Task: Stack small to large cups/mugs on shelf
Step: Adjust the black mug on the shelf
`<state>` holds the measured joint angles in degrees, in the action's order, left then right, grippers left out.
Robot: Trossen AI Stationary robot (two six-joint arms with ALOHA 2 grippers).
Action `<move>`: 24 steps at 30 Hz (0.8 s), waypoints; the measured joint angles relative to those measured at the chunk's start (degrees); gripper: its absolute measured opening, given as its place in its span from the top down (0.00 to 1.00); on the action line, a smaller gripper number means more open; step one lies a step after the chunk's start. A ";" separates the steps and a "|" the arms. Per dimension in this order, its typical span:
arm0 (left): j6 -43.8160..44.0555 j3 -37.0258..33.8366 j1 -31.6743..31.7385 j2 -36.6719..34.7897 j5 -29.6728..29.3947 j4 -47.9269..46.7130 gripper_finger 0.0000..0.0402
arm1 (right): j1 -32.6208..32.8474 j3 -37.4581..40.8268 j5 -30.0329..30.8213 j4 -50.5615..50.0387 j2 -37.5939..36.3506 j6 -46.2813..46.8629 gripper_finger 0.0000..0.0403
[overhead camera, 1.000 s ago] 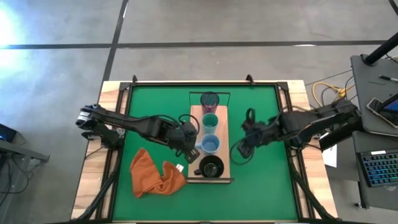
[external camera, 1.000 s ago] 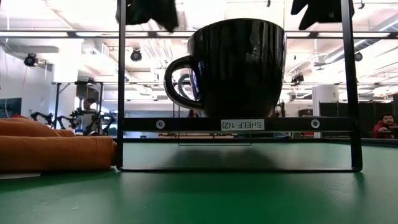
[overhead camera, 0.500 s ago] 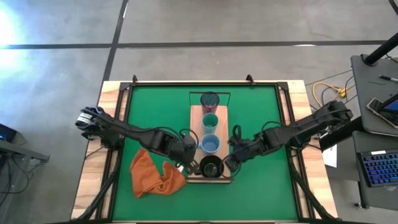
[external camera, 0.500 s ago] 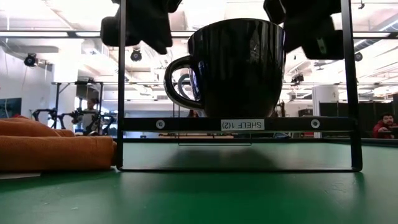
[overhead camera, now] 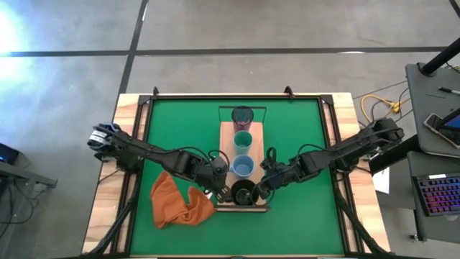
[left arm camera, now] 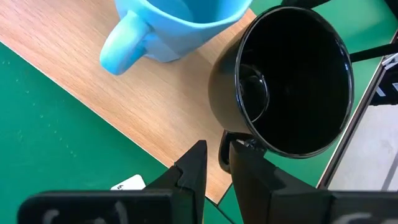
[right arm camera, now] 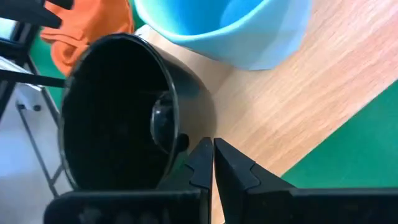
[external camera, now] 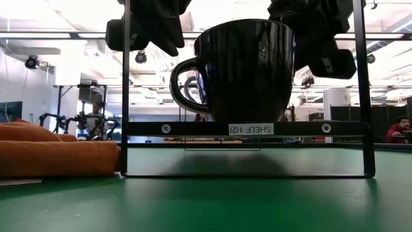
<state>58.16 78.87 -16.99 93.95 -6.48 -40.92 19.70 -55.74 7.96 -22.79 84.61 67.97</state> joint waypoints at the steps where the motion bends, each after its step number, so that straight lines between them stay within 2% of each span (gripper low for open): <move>1: 0.04 0.00 0.00 0.02 0.02 0.02 0.86 | 0.00 -0.07 0.00 -0.02 0.41 -0.41 0.98; 11: 0.13 -1.63 0.00 0.07 0.22 4.37 0.86 | 0.06 -2.00 -3.81 2.11 3.59 -3.01 0.98; 24: 2.97 -4.04 -0.09 0.09 0.97 7.65 0.86 | 0.28 -1.98 -3.91 -1.46 0.93 -4.97 0.98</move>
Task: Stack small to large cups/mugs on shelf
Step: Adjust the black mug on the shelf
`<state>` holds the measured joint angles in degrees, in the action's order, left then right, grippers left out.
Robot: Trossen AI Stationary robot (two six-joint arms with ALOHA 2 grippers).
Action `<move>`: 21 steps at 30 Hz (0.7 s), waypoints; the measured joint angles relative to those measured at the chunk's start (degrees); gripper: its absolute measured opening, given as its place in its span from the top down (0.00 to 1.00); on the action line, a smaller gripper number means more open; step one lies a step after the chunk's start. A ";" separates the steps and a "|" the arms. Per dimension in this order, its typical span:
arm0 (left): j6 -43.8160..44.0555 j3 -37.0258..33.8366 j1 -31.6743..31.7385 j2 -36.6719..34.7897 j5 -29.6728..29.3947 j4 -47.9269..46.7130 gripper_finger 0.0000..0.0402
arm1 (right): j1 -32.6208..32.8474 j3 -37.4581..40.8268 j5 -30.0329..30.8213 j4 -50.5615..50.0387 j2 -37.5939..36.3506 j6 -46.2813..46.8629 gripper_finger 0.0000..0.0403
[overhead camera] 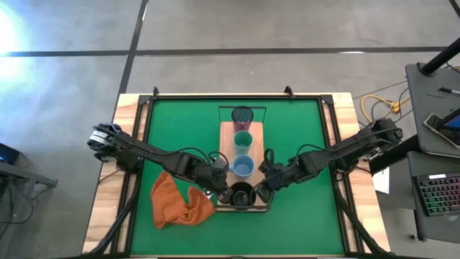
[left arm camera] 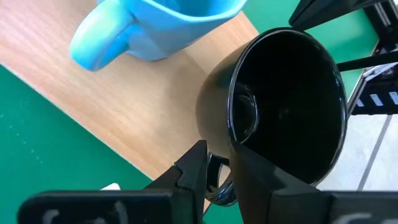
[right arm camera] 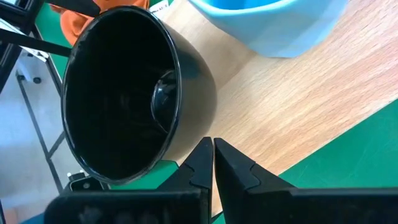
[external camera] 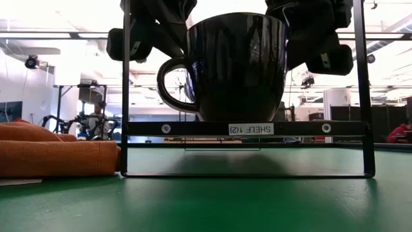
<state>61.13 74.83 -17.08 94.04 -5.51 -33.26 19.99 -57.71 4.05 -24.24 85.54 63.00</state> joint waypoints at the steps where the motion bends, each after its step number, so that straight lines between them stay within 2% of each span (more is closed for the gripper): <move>1: -0.01 -0.06 0.00 0.00 0.00 0.33 0.86 | 0.00 0.00 0.00 0.00 0.00 0.03 0.98; 21: -1.64 0.02 0.22 3.30 -1.93 3.24 0.86 | 2.10 0.00 -1.64 -2.22 -0.63 1.95 0.98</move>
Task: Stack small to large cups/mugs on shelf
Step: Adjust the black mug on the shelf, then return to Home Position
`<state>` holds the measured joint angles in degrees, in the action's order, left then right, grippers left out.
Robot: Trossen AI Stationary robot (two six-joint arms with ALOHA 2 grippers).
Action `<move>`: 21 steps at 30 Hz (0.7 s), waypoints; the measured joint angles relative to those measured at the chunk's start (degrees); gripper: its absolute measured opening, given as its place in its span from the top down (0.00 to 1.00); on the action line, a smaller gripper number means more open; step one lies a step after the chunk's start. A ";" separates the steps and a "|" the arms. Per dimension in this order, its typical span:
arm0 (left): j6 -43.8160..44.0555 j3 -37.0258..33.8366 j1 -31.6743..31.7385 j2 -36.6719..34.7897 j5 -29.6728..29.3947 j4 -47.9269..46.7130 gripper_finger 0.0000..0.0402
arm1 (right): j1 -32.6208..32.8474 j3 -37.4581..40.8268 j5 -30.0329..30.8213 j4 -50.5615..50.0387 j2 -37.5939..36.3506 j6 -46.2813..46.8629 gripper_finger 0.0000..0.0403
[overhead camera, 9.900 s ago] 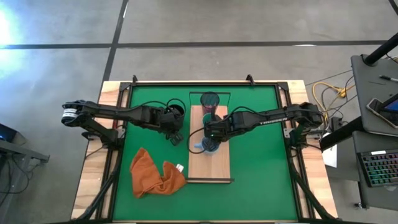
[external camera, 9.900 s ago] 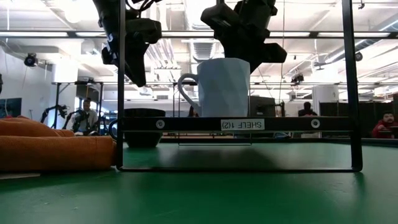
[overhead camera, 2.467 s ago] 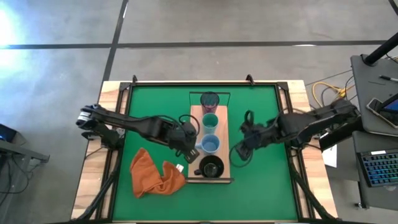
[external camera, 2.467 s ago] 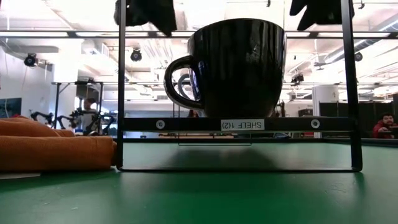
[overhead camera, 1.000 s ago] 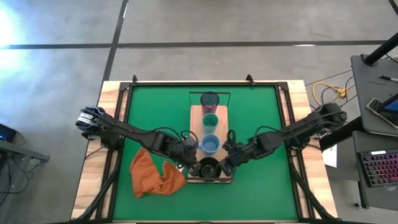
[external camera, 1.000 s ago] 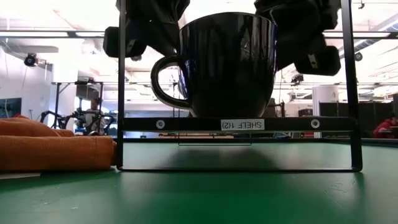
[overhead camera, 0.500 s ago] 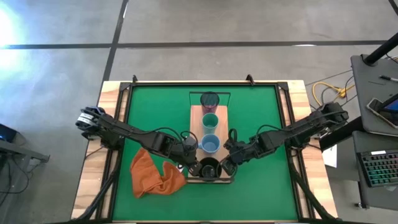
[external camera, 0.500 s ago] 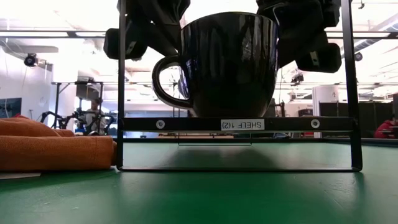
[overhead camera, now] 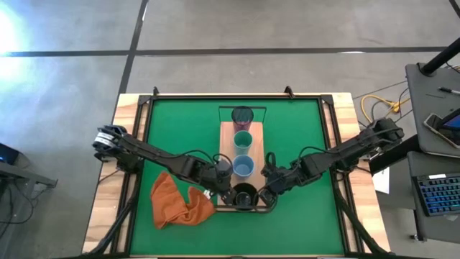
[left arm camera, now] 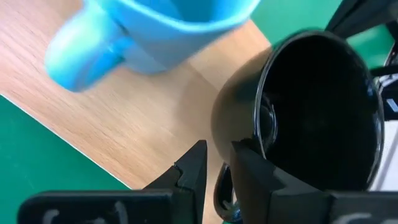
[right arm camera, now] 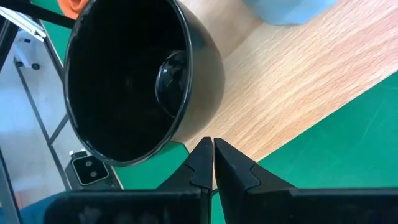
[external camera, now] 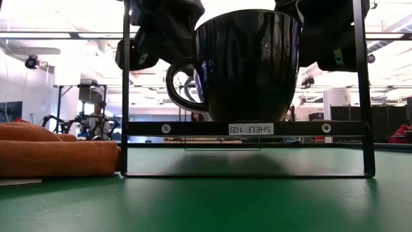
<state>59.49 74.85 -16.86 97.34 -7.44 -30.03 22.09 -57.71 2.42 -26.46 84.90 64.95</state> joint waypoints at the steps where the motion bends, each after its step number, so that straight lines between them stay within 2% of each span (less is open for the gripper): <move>1: -0.21 0.00 0.00 -0.35 -0.80 -0.16 0.86 | 0.04 0.00 0.04 0.00 -0.03 0.00 0.98; 6: -0.16 0.17 0.05 -3.75 -7.81 -5.46 0.87 | 0.04 0.00 1.00 -0.25 -0.28 -0.86 0.98; 10: -1.52 1.51 0.24 -9.52 -7.14 -7.07 0.87 | -0.57 -1.05 1.88 -0.96 -2.87 -5.30 0.98; 16: -18.26 5.00 0.33 -20.99 -11.30 -6.20 0.87 | -2.30 -11.22 2.75 -7.33 -11.59 -22.89 0.98; 18: -19.70 5.16 0.39 -24.70 -11.53 -5.22 0.87 | -2.36 -14.82 2.78 -10.90 -14.45 -24.11 0.98; 21: -24.64 4.11 -0.76 -29.41 -11.89 2.34 0.87 | -2.32 -19.95 4.01 -10.51 -18.61 -23.06 0.98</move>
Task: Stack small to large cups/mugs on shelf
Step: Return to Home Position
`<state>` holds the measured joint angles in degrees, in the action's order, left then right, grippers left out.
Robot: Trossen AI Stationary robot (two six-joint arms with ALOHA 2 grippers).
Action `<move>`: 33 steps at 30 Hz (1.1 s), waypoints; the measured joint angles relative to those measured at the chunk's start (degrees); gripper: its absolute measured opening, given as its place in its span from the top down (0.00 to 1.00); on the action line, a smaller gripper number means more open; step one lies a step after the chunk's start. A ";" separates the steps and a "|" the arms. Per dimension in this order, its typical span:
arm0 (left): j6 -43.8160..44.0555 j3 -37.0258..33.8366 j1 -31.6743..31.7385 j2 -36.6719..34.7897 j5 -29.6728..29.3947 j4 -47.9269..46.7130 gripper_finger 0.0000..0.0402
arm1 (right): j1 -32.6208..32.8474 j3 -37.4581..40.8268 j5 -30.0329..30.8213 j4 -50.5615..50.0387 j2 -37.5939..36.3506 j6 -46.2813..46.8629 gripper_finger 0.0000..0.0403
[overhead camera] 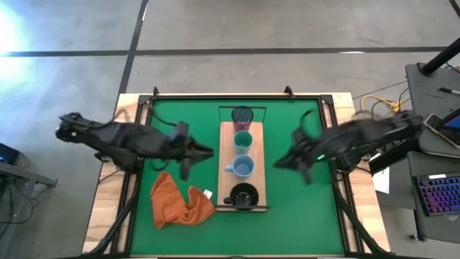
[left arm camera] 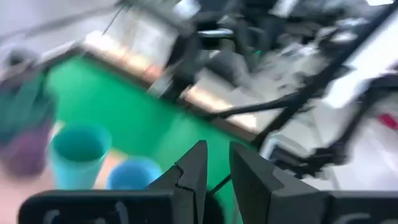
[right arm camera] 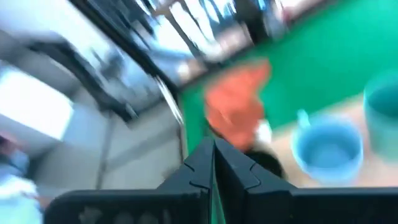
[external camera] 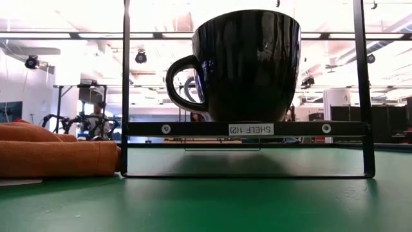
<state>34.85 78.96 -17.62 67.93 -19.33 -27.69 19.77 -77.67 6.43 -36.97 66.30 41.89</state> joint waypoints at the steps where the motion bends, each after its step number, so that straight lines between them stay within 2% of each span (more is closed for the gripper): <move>1: -2.77 -0.60 -0.65 -1.16 0.74 2.50 0.87 | 0.40 -1.38 0.81 0.61 -1.36 -0.98 0.98; 4: -14.70 -4.43 -2.65 -3.29 8.81 15.15 0.87 | 4.38 -2.66 1.83 8.23 -4.77 -11.76 0.98; 6: -17.21 -9.67 -4.03 -3.75 14.79 26.82 0.87 | 9.19 -0.96 1.41 15.82 -5.73 -22.67 0.98; 7: -17.71 -12.76 -4.81 -3.69 15.83 32.59 0.87 | 11.53 0.62 1.25 18.90 -5.96 -25.52 0.98; 10: -18.27 -22.46 -7.06 -3.09 13.05 44.49 0.87 | 14.97 7.72 0.69 26.48 -5.84 -26.52 0.98; 13: -19.53 -29.46 -6.26 -3.89 11.89 52.71 0.87 | 14.35 16.22 0.91 32.63 -6.02 -25.79 0.98; 16: -21.44 -32.41 -0.66 -11.33 14.70 51.78 0.87 | 7.26 21.96 -2.76 31.30 -12.15 -24.76 0.98; 19: -21.59 -34.56 7.08 -19.46 22.31 43.44 0.87 | -1.77 27.69 -9.68 32.76 -21.87 -24.76 0.98; 22: -20.36 -37.34 13.27 -25.70 26.48 38.41 0.87 | -8.15 34.39 -14.19 32.77 -29.46 -23.33 0.98; 27: -18.80 -45.97 16.12 -33.68 26.08 38.69 0.87 | -11.83 44.63 -13.89 37.27 -38.83 -22.28 0.98; 33: -15.49 -58.96 16.13 -37.91 23.47 46.39 0.87 | -12.39 55.62 -13.66 49.16 -44.22 -23.88 0.98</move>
<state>19.37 20.00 -1.50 30.02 4.14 18.70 7.38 -22.04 -7.23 12.19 22.08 18.01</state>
